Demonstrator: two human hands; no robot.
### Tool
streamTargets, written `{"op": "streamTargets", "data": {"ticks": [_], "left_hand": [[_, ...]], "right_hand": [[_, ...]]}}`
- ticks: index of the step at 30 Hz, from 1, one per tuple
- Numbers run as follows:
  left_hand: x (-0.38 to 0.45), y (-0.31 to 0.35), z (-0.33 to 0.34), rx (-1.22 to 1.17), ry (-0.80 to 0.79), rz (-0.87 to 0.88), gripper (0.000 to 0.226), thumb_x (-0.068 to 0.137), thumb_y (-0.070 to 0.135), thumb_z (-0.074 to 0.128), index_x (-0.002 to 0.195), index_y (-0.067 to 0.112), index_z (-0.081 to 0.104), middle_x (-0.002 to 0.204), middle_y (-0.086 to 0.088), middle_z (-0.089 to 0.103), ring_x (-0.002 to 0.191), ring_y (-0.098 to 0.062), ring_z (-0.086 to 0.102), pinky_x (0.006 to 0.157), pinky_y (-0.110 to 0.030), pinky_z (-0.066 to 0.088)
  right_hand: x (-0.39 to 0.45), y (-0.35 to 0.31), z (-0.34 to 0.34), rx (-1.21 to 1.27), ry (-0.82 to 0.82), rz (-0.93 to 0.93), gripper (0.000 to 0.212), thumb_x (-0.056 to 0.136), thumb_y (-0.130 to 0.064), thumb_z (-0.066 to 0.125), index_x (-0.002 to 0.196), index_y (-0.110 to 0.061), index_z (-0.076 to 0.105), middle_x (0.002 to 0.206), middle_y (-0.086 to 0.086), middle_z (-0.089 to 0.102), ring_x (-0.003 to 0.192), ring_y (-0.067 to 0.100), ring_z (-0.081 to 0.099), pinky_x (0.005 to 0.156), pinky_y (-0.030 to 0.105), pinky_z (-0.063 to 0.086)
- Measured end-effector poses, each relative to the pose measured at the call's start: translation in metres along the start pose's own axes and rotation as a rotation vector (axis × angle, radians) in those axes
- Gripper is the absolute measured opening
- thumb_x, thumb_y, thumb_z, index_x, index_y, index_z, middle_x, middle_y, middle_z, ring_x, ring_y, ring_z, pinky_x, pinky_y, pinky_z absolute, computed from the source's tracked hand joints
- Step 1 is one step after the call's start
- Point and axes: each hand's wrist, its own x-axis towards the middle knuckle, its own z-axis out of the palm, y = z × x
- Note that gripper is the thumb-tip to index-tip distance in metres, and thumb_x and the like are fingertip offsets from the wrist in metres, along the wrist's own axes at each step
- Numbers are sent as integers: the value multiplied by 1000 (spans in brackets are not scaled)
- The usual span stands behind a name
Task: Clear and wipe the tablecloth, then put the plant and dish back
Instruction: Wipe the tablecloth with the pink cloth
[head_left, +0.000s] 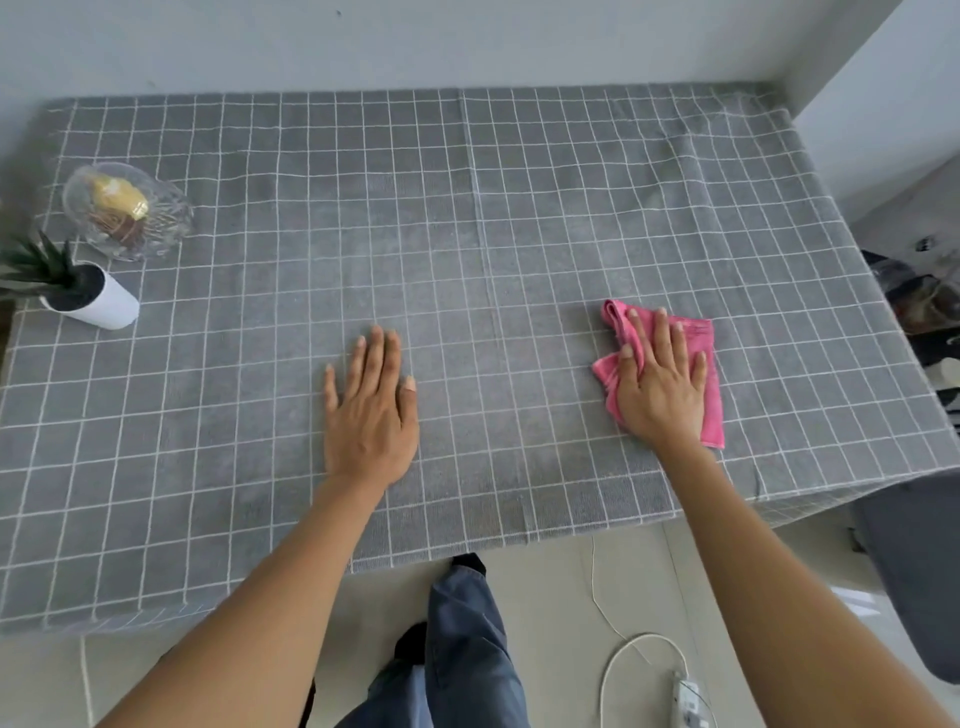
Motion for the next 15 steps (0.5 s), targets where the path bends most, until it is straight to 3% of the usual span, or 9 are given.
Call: {"op": "streamTargets", "data": {"ticks": [4,8,11,15], "left_hand": [[0,0,1,12,3,-1,56,99,39,6,152,23,-1,159,6,-5,147,-10,-8,119,-45,-5],[0,1,1,8,8,-4,56,99,39,8,152,22,-1,159,6,-5,146,-9,-8,119,-44,-6],[1,0,1,4,11,-4,57,99,40,7,152,22,1,159,6,-3,147,-10,-5,119,-45,-4],[1,1,0,-26,-3,3,57,98,42,6,152,23,0,159,7,-4,146,-9,-7,119,-45,-4]], "right_hand": [[-20,-26,5,-1,-31,19,54,99,-50,4,149,-39,-13,160,-3,-15,146,18,-15,117,48,-12],[-73,-71,23,-25,-94,-183,57,93,-55,-8,148,-40,-18,157,-5,-24,144,20,-23,113,47,-19],[-105,-92,41,-44,-91,-369,54,97,-51,1,150,-42,-9,159,-9,-16,146,16,-19,116,47,-17],[-97,-73,41,-33,-71,-439,51,99,-50,5,148,-46,-4,159,-13,-11,146,9,-16,117,42,-15]]}}
